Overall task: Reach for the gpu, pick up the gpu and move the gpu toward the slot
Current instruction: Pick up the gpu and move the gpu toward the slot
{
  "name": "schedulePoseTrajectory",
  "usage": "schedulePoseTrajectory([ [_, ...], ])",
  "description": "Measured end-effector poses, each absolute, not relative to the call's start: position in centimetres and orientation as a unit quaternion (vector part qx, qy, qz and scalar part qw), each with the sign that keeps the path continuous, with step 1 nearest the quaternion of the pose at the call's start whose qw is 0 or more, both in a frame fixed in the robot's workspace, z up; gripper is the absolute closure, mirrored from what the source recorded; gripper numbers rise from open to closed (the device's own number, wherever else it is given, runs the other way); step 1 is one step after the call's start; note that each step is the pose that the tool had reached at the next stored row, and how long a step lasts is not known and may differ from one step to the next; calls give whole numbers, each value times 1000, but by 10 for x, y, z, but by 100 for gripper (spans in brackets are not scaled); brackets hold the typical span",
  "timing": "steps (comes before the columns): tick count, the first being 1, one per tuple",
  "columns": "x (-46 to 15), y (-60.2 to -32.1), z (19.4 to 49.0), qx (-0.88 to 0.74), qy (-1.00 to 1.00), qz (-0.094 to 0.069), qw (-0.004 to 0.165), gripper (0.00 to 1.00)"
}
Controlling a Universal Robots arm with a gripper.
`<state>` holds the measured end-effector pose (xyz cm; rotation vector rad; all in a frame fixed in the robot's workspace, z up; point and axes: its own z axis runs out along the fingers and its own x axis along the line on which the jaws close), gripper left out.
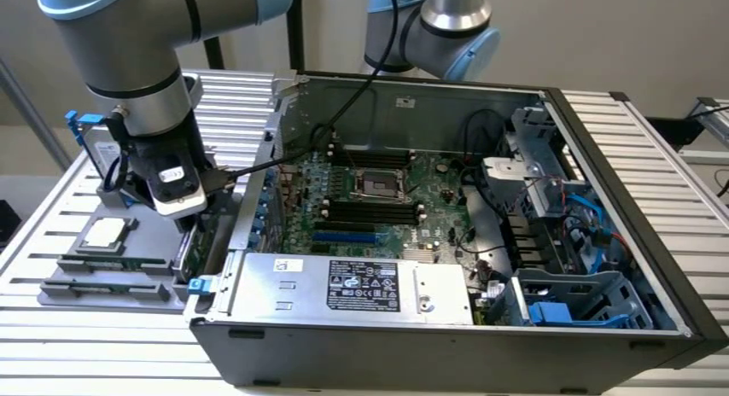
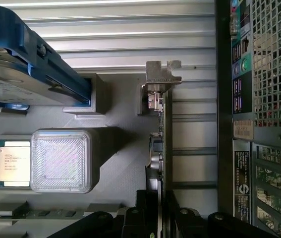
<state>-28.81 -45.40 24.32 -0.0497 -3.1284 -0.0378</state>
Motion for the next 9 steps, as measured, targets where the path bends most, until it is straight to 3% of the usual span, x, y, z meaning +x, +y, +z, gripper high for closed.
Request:
schedulePoseTrajectory([
  [9,-288,-454,250,-16,-1000,-20,7,74],
])
